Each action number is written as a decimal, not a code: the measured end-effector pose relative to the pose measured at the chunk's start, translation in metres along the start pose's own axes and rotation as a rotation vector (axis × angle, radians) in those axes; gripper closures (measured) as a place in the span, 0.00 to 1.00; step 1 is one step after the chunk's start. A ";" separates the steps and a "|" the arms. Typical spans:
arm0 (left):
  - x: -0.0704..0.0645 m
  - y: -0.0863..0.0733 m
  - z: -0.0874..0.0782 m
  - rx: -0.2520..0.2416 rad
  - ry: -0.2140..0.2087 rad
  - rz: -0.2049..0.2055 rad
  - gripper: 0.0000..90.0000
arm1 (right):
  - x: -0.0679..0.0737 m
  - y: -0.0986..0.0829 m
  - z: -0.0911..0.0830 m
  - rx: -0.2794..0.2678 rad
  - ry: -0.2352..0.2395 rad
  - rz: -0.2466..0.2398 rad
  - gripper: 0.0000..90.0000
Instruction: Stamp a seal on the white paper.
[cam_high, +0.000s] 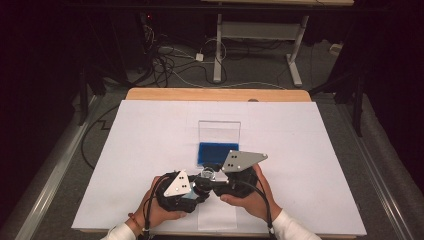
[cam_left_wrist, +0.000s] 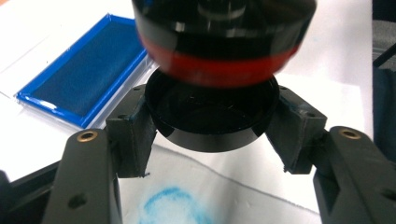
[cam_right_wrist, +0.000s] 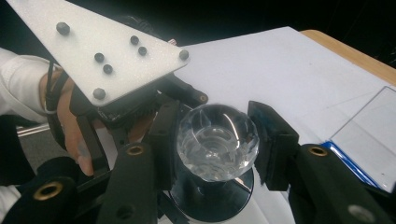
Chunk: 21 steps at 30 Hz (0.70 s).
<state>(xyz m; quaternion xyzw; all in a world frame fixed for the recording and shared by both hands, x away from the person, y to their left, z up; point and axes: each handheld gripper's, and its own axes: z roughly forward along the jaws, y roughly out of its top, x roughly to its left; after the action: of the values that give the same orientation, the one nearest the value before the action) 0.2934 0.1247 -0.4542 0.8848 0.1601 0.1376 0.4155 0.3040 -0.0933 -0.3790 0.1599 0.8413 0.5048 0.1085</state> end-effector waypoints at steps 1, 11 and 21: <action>0.001 -0.001 0.000 0.005 0.000 0.002 0.41 | 0.000 0.000 -0.001 0.002 -0.002 0.000 0.64; 0.012 -0.017 -0.012 0.050 0.053 -0.006 0.41 | -0.005 -0.011 -0.009 0.025 -0.045 -0.009 0.64; 0.022 -0.026 -0.032 0.042 0.109 -0.024 0.41 | -0.008 -0.023 -0.012 0.045 -0.076 -0.020 0.64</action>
<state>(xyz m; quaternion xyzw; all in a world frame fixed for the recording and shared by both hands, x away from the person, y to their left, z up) 0.2965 0.1713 -0.4526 0.8826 0.1959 0.1772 0.3889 0.3032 -0.1162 -0.3934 0.1730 0.8494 0.4780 0.1416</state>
